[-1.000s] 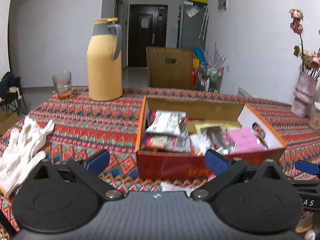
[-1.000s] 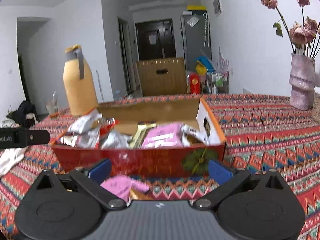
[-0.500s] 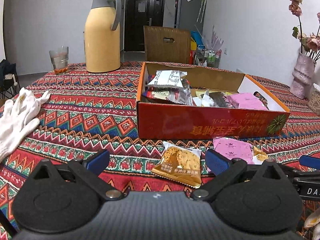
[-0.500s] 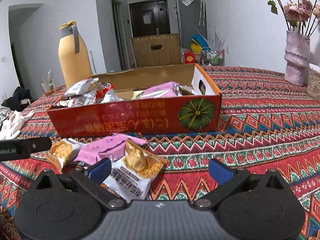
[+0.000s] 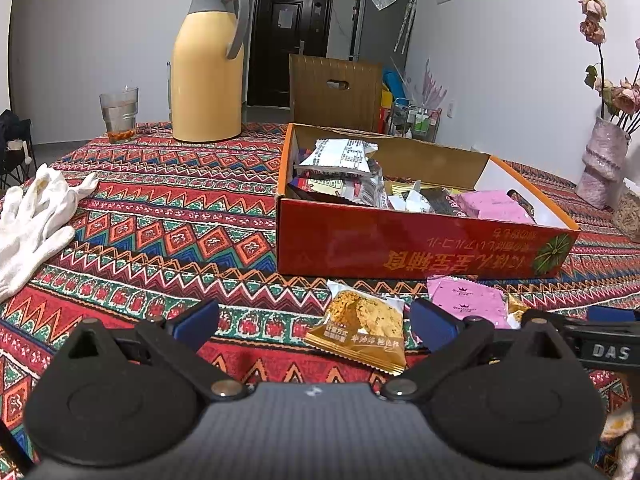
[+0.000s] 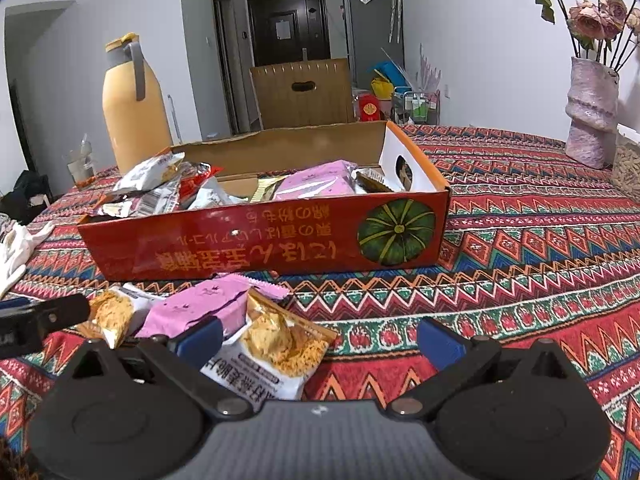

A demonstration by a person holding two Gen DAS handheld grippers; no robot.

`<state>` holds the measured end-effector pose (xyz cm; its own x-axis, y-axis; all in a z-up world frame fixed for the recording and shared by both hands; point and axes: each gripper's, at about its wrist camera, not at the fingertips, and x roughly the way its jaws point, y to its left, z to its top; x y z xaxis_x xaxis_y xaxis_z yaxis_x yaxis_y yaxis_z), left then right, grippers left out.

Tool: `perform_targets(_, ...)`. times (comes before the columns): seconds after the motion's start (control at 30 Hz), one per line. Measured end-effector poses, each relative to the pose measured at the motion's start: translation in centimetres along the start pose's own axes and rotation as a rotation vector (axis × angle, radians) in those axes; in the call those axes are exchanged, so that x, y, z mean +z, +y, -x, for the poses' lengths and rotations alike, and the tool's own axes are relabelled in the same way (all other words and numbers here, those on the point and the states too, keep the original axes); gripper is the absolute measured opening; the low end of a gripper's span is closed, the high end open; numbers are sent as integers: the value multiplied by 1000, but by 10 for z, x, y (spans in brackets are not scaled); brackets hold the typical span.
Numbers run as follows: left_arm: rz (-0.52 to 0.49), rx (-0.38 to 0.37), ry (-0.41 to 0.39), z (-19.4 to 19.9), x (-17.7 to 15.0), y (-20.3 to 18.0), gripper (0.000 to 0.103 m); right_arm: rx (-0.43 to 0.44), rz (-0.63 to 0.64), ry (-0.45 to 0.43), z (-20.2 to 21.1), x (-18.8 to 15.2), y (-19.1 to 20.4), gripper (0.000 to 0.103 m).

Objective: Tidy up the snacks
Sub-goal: 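Grasp the pumpkin-seed oat crisp packet with the right gripper, then lower the left gripper onto another oat crisp packet and grasp it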

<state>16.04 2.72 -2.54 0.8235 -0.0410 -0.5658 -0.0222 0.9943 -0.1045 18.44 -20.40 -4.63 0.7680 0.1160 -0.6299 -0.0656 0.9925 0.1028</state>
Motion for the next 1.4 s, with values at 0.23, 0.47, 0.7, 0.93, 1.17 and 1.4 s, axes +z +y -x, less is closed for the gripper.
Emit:
perform_targets(0.23,14,-9,9,-1,0,2,103,-35,31,94,-25,-3,4,103)
perform_targets(0.47,19,-13,11,-1,0,3,103,-25,86,59,-22,-8,3,103)
perform_targets(0.7,26,-9,16,-2,0,4,103,28,127,67,-21,-7,2,103)
perform_targets(0.93,28,-10,18,-2,-1,4,103,62,140,19,-11,-11,2,74)
perform_targets(1.17,27,-9,20,-2,-1,4,103,71,103,-45,-1,-13,-2,40)
perform_targets(1.4,23,1,28,-5,-2,3,103,50,9,-156,11,-12,-15,40)
